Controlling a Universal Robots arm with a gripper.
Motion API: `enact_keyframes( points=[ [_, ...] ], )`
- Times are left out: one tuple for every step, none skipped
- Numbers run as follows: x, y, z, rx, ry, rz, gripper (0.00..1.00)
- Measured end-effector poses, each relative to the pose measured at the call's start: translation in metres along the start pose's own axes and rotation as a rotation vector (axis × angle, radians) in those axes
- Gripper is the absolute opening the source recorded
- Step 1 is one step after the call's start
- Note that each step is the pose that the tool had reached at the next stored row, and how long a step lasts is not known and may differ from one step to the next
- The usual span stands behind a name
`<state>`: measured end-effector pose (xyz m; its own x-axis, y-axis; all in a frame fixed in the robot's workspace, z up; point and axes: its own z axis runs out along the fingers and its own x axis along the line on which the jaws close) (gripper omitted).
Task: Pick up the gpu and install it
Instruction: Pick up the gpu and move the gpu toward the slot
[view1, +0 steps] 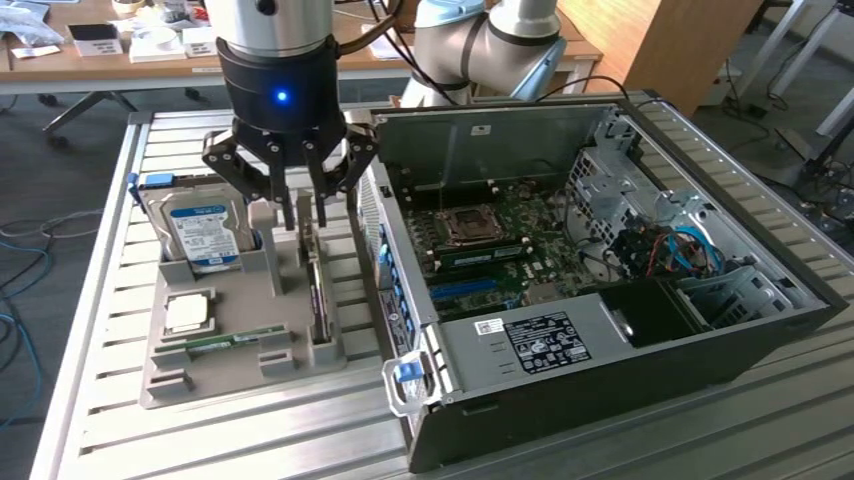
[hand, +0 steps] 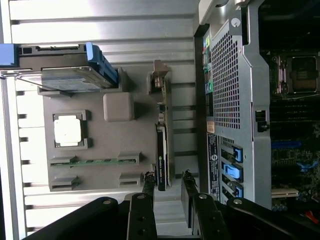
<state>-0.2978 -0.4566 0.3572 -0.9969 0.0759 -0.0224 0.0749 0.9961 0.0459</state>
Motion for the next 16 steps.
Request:
enact_keyframes(
  points=[
    [0.0000, 0.0000, 0.0002, 0.0001, 0.0001, 0.000, 0.36],
    [0.0000, 0.0000, 0.0004, 0.0001, 0.0000, 0.000, 0.36],
    [0.0000, -0.0001, 0.0006, 0.0000, -0.0001, 0.000, 0.36],
    [0.0000, -0.0001, 0.0008, 0.0000, 0.0000, 0.000, 0.36],
    [0.0001, -0.0001, 0.0018, 0.0010, -0.0001, 0.000, 0.36],
    [0.0000, -0.0001, 0.0020, 0.0010, -0.0002, 0.000, 0.36],
    [0.0000, -0.0001, 0.0020, 0.0010, -0.0002, 0.000, 0.36],
    [0.0001, -0.0001, 0.0022, 0.0009, -0.0002, 0.000, 0.36],
    [0.0001, -0.0001, 0.0024, 0.0008, -0.0003, 0.000, 0.36],
    [0.0001, -0.0001, 0.0026, 0.0009, -0.0003, 0.000, 0.36],
    [0.0001, -0.0001, 0.0026, 0.0010, -0.0002, 0.000, 0.36],
    [0.0001, -0.0001, 0.0026, 0.0010, -0.0002, 0.000, 0.36],
    [0.0001, -0.0001, 0.0026, 0.0010, -0.0002, 0.000, 0.36],
    [0.0001, -0.0001, 0.0028, 0.0010, -0.0002, 0.000, 0.36],
    [0.0001, -0.0002, 0.0036, 0.0010, -0.0001, 0.000, 0.36],
    [0.0001, -0.0002, 0.0036, 0.0010, -0.0001, 0.000, 0.36]
  ],
)
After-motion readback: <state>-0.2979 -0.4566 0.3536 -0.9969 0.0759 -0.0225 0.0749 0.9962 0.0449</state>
